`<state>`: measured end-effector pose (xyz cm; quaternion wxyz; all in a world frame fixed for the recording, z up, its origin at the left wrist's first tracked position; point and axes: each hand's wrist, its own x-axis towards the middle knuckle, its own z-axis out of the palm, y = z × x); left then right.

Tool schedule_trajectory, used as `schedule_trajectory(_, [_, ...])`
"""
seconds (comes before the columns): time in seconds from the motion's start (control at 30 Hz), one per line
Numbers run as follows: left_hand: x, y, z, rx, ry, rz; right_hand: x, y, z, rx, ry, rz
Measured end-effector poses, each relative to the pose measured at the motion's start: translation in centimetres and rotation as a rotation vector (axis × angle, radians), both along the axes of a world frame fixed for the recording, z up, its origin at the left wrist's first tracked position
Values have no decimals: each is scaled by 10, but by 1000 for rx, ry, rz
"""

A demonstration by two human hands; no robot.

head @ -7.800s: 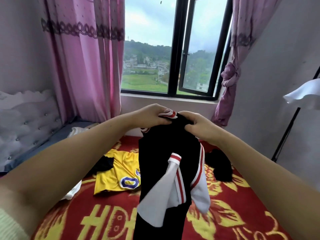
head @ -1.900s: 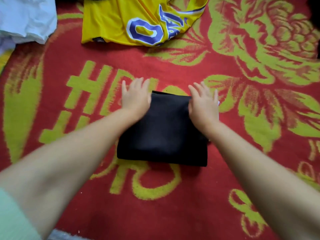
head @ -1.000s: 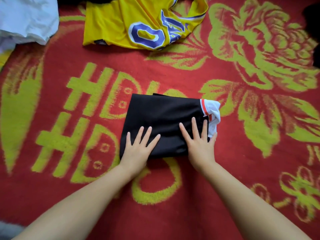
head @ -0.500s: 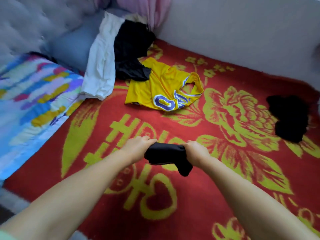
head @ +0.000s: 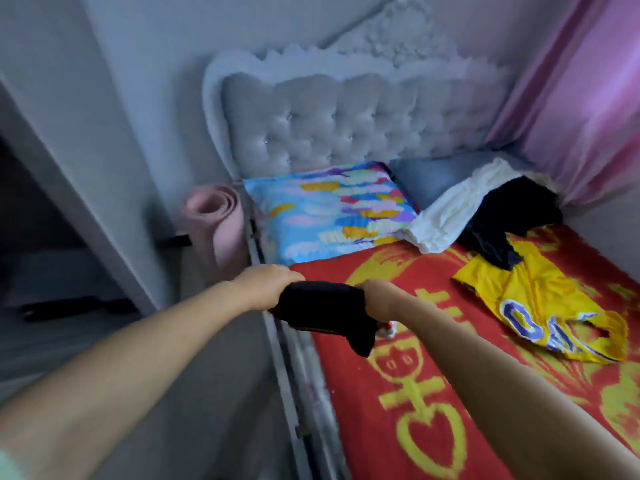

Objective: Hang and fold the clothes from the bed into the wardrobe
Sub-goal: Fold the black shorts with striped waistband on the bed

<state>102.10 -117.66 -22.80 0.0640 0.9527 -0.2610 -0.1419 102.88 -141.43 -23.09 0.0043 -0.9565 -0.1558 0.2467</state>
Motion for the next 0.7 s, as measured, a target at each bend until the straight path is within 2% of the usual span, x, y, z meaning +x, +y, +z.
schedule_trajectory(0.2, [-99,205,7,32,-17,318,-23,213,9,21,-17,359])
schedule_trajectory(0.43, [-209,429,-4,12,43,560,-78,465,1,68,28,602])
schedule_trajectory(0.57, [-261,536,-5,26,60,695,-106,585,-3,122,50,722])
schedule_trajectory(0.7, [-274,600,-12,61,93,756,-112,657,-14,78,79,765])
